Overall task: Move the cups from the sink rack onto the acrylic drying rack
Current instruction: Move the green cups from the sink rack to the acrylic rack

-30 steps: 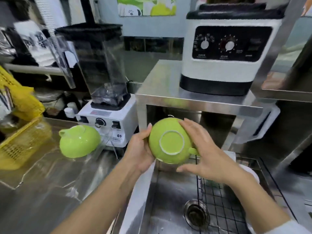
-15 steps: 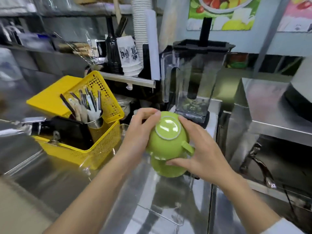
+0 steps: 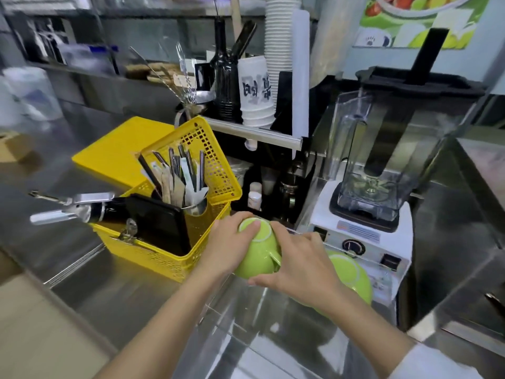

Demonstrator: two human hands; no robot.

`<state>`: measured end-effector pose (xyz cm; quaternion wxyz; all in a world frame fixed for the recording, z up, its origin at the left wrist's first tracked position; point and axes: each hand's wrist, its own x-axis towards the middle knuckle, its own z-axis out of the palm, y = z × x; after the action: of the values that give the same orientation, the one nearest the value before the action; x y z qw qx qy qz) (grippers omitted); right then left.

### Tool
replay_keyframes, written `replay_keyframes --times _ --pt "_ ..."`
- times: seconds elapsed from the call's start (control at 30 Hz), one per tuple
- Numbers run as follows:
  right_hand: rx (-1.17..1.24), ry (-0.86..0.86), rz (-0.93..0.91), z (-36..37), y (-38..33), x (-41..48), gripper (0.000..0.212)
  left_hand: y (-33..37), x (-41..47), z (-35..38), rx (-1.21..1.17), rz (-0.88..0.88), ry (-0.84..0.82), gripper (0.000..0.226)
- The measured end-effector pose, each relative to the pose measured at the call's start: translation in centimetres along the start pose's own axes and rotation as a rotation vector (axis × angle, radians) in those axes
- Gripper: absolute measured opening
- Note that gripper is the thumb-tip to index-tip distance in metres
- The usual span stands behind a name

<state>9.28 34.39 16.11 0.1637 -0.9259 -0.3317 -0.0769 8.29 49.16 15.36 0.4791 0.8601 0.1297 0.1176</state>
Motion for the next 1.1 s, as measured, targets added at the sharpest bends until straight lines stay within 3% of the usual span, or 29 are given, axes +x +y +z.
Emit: replay_keyframes --times 0.27,0.4,0.6,0.77,1.1 --pt "-0.172 -0.08 0.024 2.4 0.6 0.6 0.101 -1.6 0.8 1.3 0.111 -0.042 -0.071 0.037" --pt "-0.24 -0.128 0.022 2.7 0.6 0.8 0.099 -1.5 0.7 1.9 0.167 -0.027 -0.036 0.038" --pt "-0.183 -0.2 0.023 1.7 0.8 1.0 0.1 -1.1 0.4 2.2 0.431 0.073 0.049 0.04" --pt "0.005 -0.058 -0.051 -2.6 2.1 -0.3 0.085 1.9 -0.2 2.6 0.465 0.211 0.121 0.055" --pt "-0.052 0.102 0.203 -7.6 12.8 -10.3 0.086 9.7 -4.5 12.0 0.422 0.466 -0.136 0.065"
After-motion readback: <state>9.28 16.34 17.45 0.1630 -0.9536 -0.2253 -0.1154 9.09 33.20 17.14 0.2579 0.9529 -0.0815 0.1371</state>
